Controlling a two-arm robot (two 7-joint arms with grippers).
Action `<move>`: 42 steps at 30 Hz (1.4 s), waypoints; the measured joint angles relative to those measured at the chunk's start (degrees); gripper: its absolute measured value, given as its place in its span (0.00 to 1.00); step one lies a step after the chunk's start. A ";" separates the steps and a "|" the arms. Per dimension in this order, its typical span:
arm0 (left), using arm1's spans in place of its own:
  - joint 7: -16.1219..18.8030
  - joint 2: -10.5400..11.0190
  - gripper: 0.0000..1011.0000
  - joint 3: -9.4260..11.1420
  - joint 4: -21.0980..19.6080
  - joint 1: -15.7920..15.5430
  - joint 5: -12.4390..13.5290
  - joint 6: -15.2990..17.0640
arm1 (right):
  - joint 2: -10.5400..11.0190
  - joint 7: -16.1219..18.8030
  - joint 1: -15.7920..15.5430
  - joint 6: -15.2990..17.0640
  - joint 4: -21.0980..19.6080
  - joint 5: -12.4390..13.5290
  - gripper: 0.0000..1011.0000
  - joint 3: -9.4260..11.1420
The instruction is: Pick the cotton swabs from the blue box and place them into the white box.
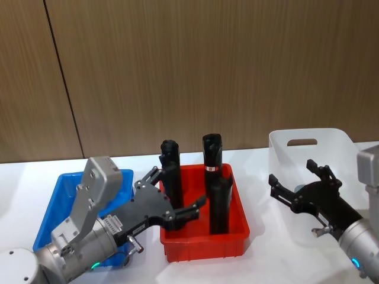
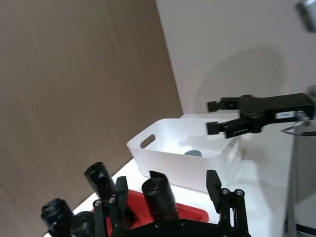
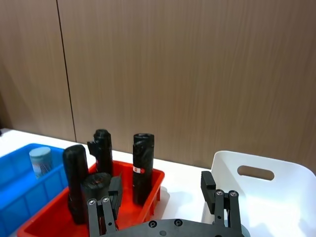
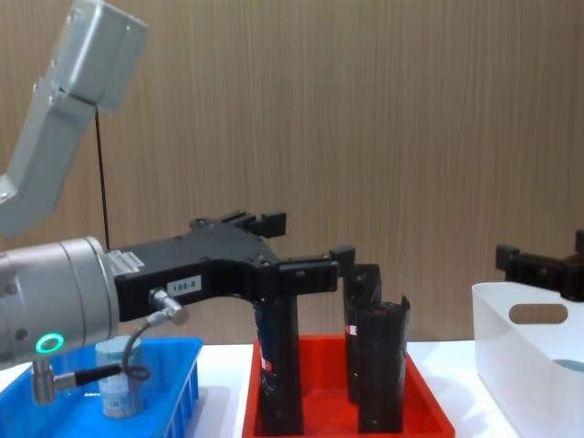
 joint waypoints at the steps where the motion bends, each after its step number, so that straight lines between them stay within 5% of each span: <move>1: 0.59 -0.06 0.99 0.08 -0.11 0.05 0.17 0.09 | -0.08 -0.23 -0.35 -0.14 -0.43 -0.03 0.99 0.02; 42: 30.20 -2.52 0.99 3.22 -5.50 2.40 8.65 5.30 | -0.63 -1.76 -2.39 -0.95 -3.00 -0.37 0.99 0.11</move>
